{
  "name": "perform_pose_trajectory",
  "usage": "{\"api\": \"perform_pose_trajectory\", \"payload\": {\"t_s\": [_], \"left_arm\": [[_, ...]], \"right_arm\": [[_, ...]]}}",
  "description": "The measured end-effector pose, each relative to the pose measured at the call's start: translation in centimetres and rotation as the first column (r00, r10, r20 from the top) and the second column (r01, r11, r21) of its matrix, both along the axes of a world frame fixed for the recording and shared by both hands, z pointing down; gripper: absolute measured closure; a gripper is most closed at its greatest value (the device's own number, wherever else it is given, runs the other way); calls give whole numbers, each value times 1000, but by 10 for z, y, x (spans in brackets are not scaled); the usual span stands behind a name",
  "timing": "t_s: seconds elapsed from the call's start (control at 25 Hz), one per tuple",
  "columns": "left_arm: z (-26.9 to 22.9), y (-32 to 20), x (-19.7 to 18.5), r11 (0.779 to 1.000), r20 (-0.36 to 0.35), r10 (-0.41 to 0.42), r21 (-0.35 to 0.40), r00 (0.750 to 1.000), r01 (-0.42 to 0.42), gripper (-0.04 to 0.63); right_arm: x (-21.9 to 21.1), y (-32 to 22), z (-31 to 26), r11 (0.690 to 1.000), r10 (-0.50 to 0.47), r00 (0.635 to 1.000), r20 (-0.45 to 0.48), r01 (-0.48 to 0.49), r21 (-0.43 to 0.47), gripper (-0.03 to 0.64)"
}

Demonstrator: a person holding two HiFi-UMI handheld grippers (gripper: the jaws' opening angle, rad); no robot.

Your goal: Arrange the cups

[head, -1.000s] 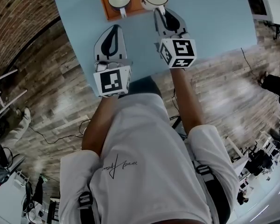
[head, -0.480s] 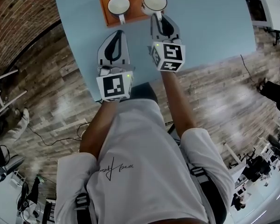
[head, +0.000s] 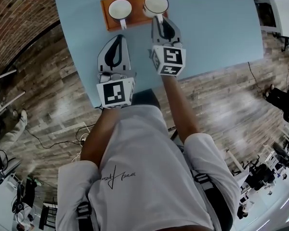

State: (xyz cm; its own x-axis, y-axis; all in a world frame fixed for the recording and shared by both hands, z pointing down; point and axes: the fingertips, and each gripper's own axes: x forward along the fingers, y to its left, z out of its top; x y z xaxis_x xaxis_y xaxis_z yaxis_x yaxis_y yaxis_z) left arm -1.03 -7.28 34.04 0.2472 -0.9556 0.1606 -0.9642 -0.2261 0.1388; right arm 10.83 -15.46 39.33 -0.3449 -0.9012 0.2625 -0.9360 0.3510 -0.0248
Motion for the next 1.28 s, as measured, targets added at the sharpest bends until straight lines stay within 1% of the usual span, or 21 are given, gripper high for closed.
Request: {"api": "perform_pose_trajectory", "payload": {"t_s": [0.64,0.88,1.08,1.28], "left_arm": [[6,-3,3,1000,7,6,-12,1000,-6,586],[9,-1,3,1000,13,9,-19,1000,-9,586],[10,-1,3,999,3,14,-37,1000,-13,586],[12,-1,1,1000,7,11,-29,1000,-11,586]], "right_arm": [[-4,-5,20,1000,-12,1000,-6,12,-12,552],[-5,-5,22,1000,-14,1000,-17,14,3,552],[-7,-5,24,1000,-16,1000,-21,16,15,551],[-7,-3,26,999,-25,999,-25,26,21,551]]}}
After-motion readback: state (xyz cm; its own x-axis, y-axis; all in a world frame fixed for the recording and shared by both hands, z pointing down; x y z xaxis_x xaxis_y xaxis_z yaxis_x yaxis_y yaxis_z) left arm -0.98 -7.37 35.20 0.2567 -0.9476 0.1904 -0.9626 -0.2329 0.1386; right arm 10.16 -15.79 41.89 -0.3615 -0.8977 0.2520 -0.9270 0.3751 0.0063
